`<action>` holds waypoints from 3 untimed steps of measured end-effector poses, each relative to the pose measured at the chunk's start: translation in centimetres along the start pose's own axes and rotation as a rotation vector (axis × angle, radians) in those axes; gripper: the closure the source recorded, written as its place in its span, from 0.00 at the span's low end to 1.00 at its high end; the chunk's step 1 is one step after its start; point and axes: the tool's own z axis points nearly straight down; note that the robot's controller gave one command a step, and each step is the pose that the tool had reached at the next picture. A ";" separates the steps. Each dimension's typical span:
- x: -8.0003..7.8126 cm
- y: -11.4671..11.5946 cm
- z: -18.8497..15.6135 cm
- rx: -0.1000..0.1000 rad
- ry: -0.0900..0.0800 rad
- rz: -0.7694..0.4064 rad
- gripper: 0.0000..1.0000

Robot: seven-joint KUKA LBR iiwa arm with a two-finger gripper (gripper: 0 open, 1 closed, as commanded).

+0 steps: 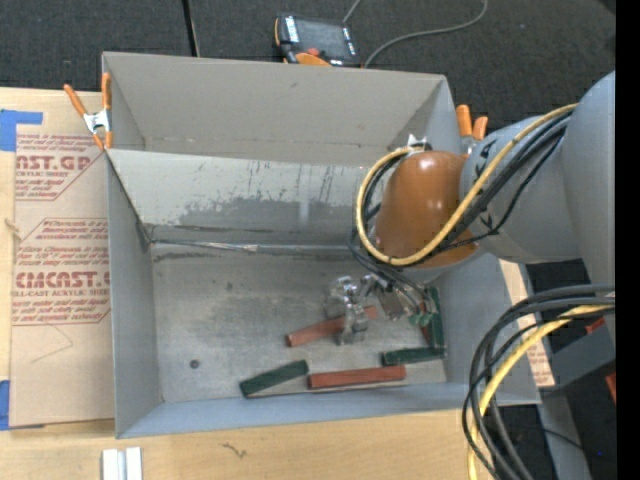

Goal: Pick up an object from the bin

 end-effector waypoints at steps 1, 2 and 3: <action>-0.7 -4.9 0.0 0.002 -0.002 -0.228 1.00; 0.5 -5.4 -12.2 0.005 -0.009 -0.255 1.00; 1.8 -5.6 -23.0 0.006 -0.010 -0.331 1.00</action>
Offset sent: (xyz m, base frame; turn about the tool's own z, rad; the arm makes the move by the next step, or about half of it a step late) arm 0.0179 -0.0450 0.0000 -0.2298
